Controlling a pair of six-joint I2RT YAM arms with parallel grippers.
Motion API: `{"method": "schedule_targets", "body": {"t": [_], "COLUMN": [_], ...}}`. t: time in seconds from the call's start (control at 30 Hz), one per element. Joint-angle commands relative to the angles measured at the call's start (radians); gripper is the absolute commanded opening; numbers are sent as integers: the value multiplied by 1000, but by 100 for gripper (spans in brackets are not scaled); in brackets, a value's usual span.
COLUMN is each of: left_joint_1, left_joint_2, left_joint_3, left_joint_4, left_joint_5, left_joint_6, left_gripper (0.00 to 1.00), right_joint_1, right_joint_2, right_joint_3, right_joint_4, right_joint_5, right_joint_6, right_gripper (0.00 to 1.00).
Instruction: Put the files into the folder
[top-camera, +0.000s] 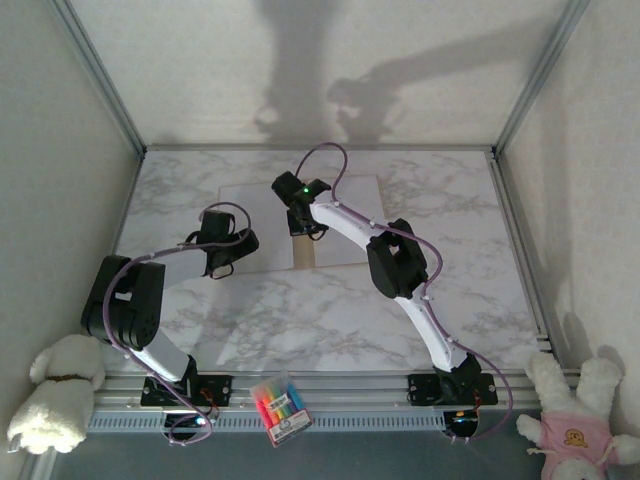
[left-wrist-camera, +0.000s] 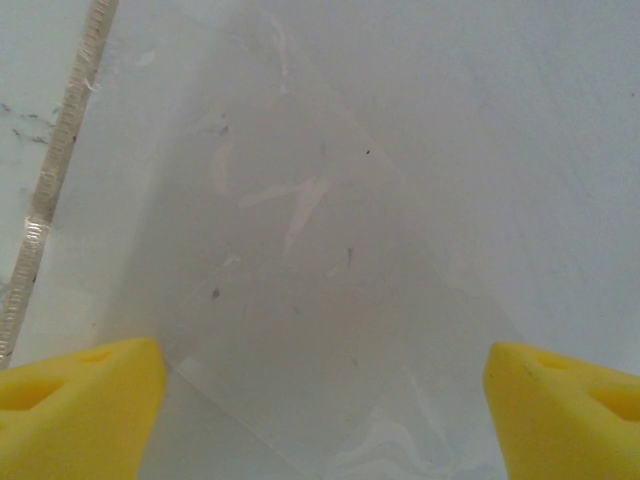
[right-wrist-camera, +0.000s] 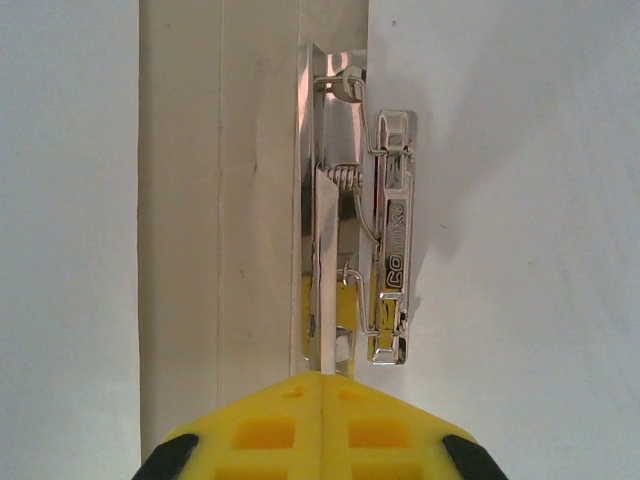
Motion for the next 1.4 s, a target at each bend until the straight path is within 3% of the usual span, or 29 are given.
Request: {"method": "schedule_targets", "body": {"t": [0.0,0.53,1.0,1.37], "left_joint_1": [13,13,14,14], "left_joint_2": [40,38,41,42], "left_joint_3": [-23,-24,-23,-25], "left_joint_4": [-35,-39,-40,-42], "left_joint_5": [-12,-11,-13,-14], "left_joint_6": [-6,-6,-5,-5], "left_gripper": [84,84,84,83], "right_joint_1": [-22,-25,-25,-25], "right_joint_2": [38,46,26,7], "right_joint_3": [-65,-118,-144,-186], "right_joint_4": [-132,-91,-115,-26], "right_joint_5": [29,21,97,-34], "right_joint_6": [-4,0,13,34], "right_gripper": [0,0,0,0]}}
